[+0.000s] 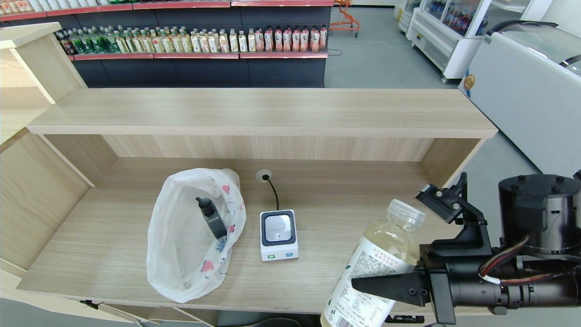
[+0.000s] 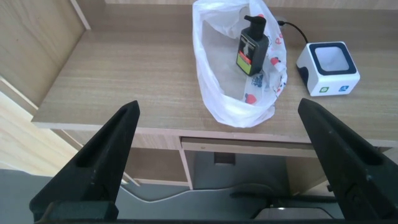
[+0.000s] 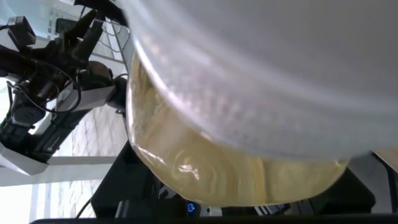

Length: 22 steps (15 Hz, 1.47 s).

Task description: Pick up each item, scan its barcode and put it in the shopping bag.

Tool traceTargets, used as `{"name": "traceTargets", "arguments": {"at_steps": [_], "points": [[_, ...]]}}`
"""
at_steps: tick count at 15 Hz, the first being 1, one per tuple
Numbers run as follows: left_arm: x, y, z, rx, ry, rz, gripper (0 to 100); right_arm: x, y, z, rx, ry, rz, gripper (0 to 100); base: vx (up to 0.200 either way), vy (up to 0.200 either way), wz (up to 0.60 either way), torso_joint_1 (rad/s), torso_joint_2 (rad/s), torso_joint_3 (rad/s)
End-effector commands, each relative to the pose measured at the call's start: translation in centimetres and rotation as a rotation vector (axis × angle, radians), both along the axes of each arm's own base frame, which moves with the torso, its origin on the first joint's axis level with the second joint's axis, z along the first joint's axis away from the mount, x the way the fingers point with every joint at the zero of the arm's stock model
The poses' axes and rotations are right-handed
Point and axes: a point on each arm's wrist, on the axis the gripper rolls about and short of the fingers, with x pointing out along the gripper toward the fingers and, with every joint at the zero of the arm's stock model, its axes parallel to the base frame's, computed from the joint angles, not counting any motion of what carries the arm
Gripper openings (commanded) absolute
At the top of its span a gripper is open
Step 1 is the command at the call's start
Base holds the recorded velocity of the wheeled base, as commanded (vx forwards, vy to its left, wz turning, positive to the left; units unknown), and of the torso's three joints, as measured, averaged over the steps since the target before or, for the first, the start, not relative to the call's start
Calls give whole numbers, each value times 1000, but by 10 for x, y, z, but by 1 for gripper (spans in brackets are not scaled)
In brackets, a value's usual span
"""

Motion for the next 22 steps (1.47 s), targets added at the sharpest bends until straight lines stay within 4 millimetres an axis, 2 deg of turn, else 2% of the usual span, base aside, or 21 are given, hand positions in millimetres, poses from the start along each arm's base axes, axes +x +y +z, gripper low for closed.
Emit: {"name": "traceTargets", "arguments": {"at_steps": [1, 13, 16, 17, 19, 22], "points": [[0, 0, 0, 1, -1, 0, 100, 0, 0, 0, 1, -1, 1, 0, 0, 0, 0, 0, 0, 0], [0, 0, 0, -1, -1, 1, 100, -4, -3, 7, 9, -48, -4, 0, 0, 0, 0, 0, 0, 0], [0, 0, 0, 1, -1, 0, 100, -6, -22, 20, -52, -288, -89, 0, 0, 0, 0, 0, 0, 0], [0, 0, 0, -1, -1, 1, 100, 1, -44, 25, -190, -496, -232, 0, 0, 0, 0, 0, 0, 0], [0, 0, 0, -1, -1, 1, 100, 4, -74, 32, -442, -736, -420, 0, 0, 0, 0, 0, 0, 0], [0, 0, 0, 1, -1, 0, 100, -10, -83, 27, -653, -951, -373, 0, 0, 0, 0, 0, 0, 0]]}}
